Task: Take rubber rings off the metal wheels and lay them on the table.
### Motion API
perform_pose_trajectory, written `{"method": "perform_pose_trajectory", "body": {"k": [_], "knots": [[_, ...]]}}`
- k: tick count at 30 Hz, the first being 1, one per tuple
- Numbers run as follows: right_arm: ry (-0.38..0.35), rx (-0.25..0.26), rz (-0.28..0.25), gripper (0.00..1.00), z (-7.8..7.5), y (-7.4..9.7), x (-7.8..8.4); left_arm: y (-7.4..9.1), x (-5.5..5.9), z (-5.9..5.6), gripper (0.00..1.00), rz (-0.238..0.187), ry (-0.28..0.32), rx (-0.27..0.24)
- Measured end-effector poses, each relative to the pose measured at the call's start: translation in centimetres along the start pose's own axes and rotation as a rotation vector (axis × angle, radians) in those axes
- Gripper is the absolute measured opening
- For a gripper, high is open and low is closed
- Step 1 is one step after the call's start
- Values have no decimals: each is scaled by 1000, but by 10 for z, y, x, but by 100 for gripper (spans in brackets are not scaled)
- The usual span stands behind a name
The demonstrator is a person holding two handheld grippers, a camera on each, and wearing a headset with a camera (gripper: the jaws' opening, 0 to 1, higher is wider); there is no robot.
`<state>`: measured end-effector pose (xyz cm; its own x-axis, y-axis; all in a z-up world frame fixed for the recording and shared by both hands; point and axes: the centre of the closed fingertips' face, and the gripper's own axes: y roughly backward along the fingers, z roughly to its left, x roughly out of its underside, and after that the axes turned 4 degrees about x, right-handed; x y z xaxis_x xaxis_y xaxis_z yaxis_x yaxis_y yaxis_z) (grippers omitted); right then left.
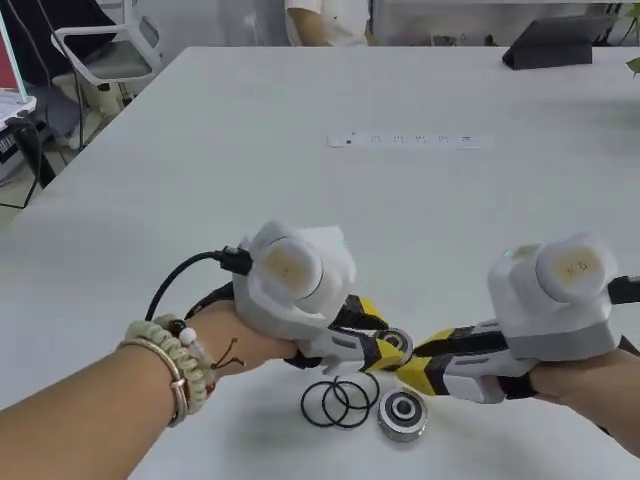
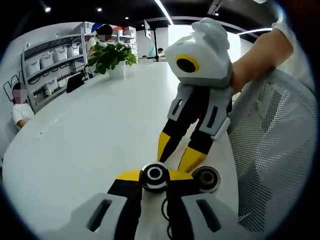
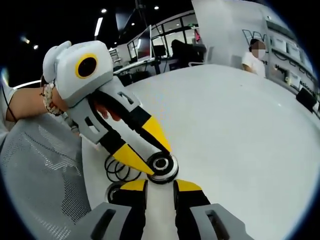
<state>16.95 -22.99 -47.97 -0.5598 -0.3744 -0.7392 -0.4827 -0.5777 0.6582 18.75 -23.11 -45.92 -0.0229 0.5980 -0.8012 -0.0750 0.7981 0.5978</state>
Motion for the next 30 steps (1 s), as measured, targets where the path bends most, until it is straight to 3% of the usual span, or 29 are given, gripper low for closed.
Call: {"method": "perform_pose_trajectory", "body": {"k": [8,17,20,21,22,23,25,30], "knots": [[-15,9,-23,18,-2,0,-4,0,1,-4,7,-20,26,0],[34,18,-29,19,-1,-2,-4,0,2,-5,7,-25,31,5],[76,18,-7,14,-2,0,-1,0,2,-4,7,-26,32,5],[96,25,12,9,-4,1,2,0,2,-4,7,-26,33,4],[84,20,-1,4,-2,0,0,0,2,-3,7,-27,36,3],[97,53,7,0,-9,1,2,1,3,-4,7,-30,41,5],[83,36,7,0,-6,1,1,1,3,-3,7,-36,46,3],[111,68,25,0,-8,0,0,0,3,-2,7,-31,43,2]]}}
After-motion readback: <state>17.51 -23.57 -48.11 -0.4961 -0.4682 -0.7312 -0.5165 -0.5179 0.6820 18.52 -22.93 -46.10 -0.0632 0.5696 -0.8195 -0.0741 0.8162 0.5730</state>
